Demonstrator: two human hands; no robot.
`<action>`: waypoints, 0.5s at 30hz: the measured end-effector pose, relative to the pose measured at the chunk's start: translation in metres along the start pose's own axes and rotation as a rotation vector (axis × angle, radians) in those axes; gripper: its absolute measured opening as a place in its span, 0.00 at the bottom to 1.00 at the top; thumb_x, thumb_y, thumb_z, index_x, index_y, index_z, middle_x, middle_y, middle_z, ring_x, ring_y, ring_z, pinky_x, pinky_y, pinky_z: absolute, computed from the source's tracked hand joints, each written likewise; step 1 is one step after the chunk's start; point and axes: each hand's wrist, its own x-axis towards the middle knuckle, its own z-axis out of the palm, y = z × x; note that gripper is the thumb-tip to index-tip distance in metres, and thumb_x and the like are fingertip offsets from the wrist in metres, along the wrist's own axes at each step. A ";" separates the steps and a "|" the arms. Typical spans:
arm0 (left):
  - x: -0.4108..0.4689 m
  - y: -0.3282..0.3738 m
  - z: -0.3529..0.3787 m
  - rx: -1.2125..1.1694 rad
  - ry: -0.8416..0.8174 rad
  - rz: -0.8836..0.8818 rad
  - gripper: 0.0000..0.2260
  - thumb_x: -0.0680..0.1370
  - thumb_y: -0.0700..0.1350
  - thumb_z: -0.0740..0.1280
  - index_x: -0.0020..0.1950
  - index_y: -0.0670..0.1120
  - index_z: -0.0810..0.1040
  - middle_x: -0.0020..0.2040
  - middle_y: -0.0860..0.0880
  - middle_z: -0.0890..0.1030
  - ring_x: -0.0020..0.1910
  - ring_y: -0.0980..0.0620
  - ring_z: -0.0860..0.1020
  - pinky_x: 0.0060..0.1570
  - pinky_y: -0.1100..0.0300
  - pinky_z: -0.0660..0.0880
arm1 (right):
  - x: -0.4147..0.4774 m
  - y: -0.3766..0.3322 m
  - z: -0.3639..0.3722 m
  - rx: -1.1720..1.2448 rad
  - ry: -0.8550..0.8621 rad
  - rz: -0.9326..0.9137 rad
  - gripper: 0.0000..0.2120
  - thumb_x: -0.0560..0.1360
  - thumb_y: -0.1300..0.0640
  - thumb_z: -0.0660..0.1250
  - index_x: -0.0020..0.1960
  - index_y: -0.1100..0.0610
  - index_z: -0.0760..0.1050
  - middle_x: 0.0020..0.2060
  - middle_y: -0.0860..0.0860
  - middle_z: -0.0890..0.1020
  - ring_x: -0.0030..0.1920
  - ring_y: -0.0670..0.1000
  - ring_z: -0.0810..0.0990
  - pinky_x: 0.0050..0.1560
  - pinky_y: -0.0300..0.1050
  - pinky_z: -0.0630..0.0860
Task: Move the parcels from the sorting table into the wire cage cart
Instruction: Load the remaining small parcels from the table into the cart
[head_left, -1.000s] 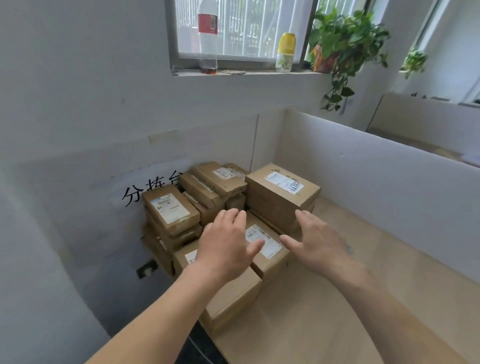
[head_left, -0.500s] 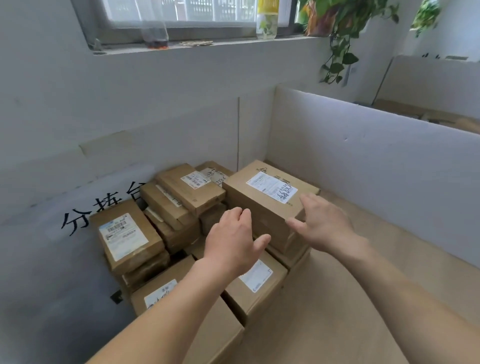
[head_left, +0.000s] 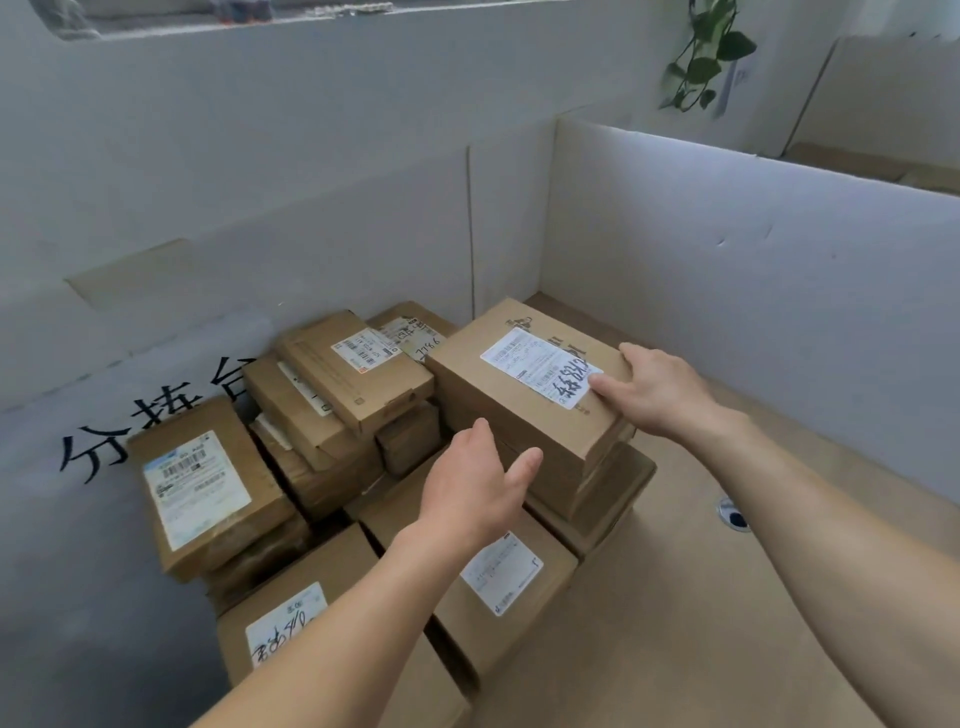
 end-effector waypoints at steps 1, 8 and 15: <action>0.001 0.001 0.002 -0.015 0.006 0.000 0.33 0.79 0.65 0.61 0.76 0.46 0.64 0.72 0.48 0.72 0.68 0.48 0.72 0.56 0.58 0.69 | 0.000 0.002 0.002 0.021 0.013 0.003 0.23 0.77 0.35 0.60 0.58 0.52 0.74 0.57 0.53 0.81 0.55 0.59 0.77 0.52 0.52 0.74; 0.007 -0.001 0.002 -0.286 0.008 0.008 0.23 0.79 0.62 0.65 0.71 0.54 0.70 0.65 0.56 0.78 0.61 0.54 0.76 0.51 0.58 0.74 | -0.022 0.014 0.009 0.084 0.015 0.061 0.40 0.70 0.27 0.57 0.73 0.50 0.70 0.66 0.52 0.79 0.65 0.58 0.77 0.61 0.53 0.75; 0.002 -0.004 -0.006 -0.352 -0.058 -0.080 0.21 0.75 0.58 0.72 0.62 0.51 0.72 0.54 0.58 0.78 0.52 0.56 0.78 0.52 0.53 0.80 | -0.049 0.002 0.021 0.329 -0.068 0.059 0.20 0.69 0.36 0.70 0.54 0.48 0.76 0.48 0.45 0.81 0.47 0.48 0.79 0.41 0.44 0.72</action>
